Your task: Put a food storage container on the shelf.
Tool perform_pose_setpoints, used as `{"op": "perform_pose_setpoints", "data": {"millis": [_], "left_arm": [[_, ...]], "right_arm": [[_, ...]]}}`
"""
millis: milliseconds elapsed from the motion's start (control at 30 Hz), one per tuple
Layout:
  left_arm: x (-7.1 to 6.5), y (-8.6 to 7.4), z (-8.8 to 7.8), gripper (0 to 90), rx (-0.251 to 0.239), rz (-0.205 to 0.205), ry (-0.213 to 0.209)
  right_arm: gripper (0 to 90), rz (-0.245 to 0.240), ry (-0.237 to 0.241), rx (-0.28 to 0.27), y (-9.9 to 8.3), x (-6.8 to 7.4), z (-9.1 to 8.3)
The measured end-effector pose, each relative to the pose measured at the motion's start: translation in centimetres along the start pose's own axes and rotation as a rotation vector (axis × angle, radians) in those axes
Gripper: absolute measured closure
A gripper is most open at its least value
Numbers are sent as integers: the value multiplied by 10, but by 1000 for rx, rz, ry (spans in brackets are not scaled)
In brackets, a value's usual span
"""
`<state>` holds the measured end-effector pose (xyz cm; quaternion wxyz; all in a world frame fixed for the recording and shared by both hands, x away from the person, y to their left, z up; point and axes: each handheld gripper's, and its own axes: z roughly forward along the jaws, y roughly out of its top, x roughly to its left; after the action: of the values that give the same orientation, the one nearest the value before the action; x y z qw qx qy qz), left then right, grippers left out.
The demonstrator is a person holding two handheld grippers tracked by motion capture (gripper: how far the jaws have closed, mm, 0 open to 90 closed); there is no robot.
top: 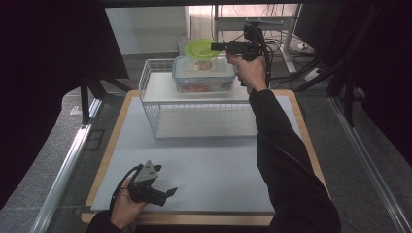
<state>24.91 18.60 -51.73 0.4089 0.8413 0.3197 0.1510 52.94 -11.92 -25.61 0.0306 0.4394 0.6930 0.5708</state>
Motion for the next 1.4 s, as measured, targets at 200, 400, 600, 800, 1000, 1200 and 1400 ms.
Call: {"op": "perform_pose_setpoints", "data": {"millis": [200, 400, 600, 800, 1000, 1200, 1400], "left_arm": [[0, 0, 0, 39, -2, -1, 1], [0, 1, -2, 34, -32, -11, -21], [0, 1, -2, 34, -33, -7, -23], [0, 1, -2, 34, -42, -7, -27], [1, 0, -2, 31, -50, -12, -36], [0, 1, -2, 31, -47, -10, -35], [0, 0, -1, 31, -44, -8, -34]], "right_arm": [[120, -96, 9, 14, -9, 7, -7], [99, -138, 28, 29, -24, 7, -14], [90, -196, 8, 45, -35, 5, -22], [81, -207, 9, 51, -44, 2, -29], [72, -256, -14, 54, -55, 4, -37], [65, -281, -17, 50, -64, 6, -46], [65, -302, -25, 53, -74, 9, -54]]}}
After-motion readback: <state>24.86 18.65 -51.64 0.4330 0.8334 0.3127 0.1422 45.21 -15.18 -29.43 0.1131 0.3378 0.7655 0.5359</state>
